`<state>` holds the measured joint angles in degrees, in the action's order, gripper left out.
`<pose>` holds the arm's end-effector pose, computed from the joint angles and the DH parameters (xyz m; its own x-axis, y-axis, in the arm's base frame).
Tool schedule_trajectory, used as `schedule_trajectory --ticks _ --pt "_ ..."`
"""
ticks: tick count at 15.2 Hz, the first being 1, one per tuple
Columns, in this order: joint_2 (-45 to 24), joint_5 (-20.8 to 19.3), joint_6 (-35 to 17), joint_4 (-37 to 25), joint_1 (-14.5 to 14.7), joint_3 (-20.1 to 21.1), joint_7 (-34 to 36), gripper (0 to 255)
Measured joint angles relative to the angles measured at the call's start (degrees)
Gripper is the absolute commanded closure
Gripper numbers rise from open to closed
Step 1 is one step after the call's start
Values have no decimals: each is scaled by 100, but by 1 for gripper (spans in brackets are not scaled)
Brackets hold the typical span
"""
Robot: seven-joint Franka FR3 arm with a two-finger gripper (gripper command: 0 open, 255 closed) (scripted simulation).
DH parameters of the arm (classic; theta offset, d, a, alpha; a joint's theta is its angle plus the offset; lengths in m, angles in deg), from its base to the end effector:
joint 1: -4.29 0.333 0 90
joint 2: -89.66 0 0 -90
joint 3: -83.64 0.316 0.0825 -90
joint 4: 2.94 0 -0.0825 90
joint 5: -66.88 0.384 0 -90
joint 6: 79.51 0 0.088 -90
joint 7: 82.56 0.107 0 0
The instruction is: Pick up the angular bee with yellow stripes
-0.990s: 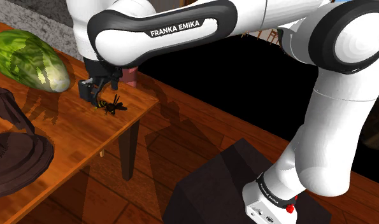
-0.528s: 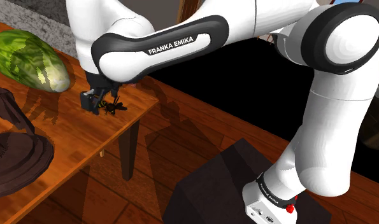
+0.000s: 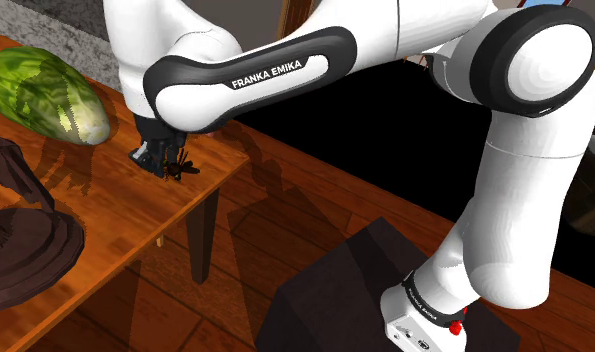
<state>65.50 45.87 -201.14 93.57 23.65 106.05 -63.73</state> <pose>0.5261 0.4110 0.3757 0.8451 0.5262 0.0945 0.5118 -0.8474 0.1410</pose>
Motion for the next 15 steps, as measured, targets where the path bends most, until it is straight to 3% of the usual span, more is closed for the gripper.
schedule_trajectory --ticks 5,15 --pt "35 27 74 -39 -7 11 -27 255" --pt "254 200 695 -479 -24 80 -223 255"
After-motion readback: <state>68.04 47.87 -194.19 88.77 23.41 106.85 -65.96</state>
